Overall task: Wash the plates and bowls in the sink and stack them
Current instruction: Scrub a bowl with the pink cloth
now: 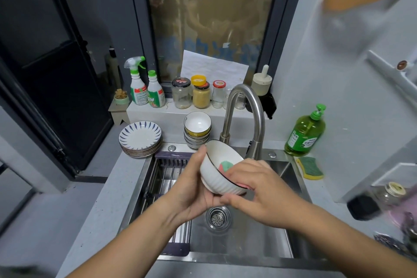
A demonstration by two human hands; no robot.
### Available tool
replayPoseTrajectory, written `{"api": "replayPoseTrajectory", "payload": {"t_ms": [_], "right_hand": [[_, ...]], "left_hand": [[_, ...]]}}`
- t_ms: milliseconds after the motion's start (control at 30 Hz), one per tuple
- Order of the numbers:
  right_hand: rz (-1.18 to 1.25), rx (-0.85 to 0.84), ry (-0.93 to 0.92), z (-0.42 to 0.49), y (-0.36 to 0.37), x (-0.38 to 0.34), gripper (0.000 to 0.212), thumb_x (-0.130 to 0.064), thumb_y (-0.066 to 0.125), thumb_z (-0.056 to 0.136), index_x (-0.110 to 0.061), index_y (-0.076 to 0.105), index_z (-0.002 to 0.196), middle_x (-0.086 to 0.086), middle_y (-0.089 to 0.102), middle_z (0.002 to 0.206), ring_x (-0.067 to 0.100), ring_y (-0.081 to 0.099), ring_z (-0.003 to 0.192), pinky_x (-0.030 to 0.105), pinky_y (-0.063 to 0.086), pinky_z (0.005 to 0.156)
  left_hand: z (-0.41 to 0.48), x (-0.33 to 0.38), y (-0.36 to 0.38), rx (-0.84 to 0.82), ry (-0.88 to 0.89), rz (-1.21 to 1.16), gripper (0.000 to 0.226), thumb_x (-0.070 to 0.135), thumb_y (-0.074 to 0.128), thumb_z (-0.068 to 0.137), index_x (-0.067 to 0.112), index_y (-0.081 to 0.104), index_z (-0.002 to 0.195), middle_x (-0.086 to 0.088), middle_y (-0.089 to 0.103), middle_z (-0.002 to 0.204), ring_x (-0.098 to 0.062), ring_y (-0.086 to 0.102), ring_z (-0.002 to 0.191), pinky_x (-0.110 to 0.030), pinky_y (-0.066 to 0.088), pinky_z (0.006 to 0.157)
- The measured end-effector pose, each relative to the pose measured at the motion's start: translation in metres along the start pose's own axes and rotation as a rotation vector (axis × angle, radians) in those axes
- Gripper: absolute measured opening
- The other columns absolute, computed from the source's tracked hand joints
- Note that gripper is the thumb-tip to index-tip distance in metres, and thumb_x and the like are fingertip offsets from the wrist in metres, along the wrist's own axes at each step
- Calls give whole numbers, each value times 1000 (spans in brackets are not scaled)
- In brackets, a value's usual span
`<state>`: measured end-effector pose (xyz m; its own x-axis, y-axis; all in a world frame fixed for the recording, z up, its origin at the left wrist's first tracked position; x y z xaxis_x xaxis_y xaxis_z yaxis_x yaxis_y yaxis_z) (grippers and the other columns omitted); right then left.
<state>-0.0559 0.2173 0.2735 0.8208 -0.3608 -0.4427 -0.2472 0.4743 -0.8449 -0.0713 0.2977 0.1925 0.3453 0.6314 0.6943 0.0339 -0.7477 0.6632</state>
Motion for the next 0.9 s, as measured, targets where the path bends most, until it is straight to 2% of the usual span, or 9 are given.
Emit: {"api": "replayPoseTrajectory", "payload": {"t_ms": [67, 167, 300, 400, 467, 567, 667, 767, 900], "right_hand": [[27, -57, -75, 0, -2, -3, 34, -55, 67, 89, -27, 70, 107, -19, 66, 107, 8, 56, 104, 35, 46, 94], [100, -75, -113, -2, -4, -5, 26, -45, 70, 90, -20, 70, 99, -12, 67, 99, 11, 57, 97, 30, 46, 92], [164, -36, 39, -8, 0, 13, 53, -61, 58, 90, -9, 68, 89, 0, 65, 90, 15, 55, 96, 35, 46, 86], [128, -14, 59, -11, 2, 14, 55, -66, 55, 89, -13, 70, 91, -4, 67, 95, 12, 56, 97, 35, 46, 88], [71, -17, 0, -12, 0, 10, 42, -61, 60, 89, -22, 71, 99, -15, 67, 109, 7, 55, 106, 37, 44, 95], [31, -13, -109, -12, -7, 7, 39, -58, 65, 88, -25, 72, 108, -17, 65, 122, 11, 56, 116, 41, 43, 101], [102, 5, -133, -9, -14, 5, 34, -49, 70, 88, -18, 74, 103, -11, 68, 114, 12, 58, 109, 35, 45, 99], [177, 19, -56, -11, -8, 12, 33, -45, 68, 91, -12, 70, 90, -8, 65, 97, 14, 56, 98, 33, 47, 90], [151, 45, -34, -15, -1, 16, 37, -51, 63, 93, -15, 71, 94, -12, 64, 104, 9, 53, 103, 26, 45, 92]], "left_hand": [[-2, -7, 4, -64, -118, -63, 106, 81, 72, 61, 5, 66, 134, -29, 64, 131, -42, 69, 105, -52, 57, 83], [-4, -14, 15, -176, -186, -92, 118, 85, 75, 55, 5, 59, 142, -31, 56, 141, -45, 60, 123, -64, 49, 99], [1, -11, 17, -147, -22, -115, 123, 51, 97, 56, -3, 40, 151, -31, 52, 146, -46, 50, 136, -61, 44, 107], [5, -8, 5, -35, 76, -83, 129, 39, 102, 52, -9, 33, 150, -27, 63, 130, -43, 63, 121, -64, 46, 105], [5, -7, 8, -28, 33, -76, 115, 50, 98, 56, -8, 48, 141, -24, 67, 121, -42, 68, 109, -62, 56, 93], [5, -17, 14, -91, -148, -107, 100, 82, 60, 76, 3, 63, 136, -26, 65, 129, -41, 70, 105, -51, 61, 79], [7, -24, 20, -187, -252, -129, 117, 97, 44, 69, 9, 56, 145, -29, 57, 139, -43, 63, 115, -63, 52, 95], [6, -21, 28, -253, -177, -64, 116, 79, 74, 66, 5, 47, 150, -30, 50, 147, -44, 55, 128, -66, 44, 104], [8, -15, 19, -156, -35, -60, 90, 43, 101, 53, 4, 65, 125, -25, 63, 131, -42, 61, 121, -56, 43, 106]]}}
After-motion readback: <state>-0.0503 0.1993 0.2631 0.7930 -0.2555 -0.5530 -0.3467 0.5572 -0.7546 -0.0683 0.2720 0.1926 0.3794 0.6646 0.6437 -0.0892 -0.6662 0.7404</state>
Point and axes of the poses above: each hand's wrist, its own z-axis towards the middle knuckle, its own y-axis out of the palm, x = y × z, the point moved 10 cm from there along z, towards the middle knuckle
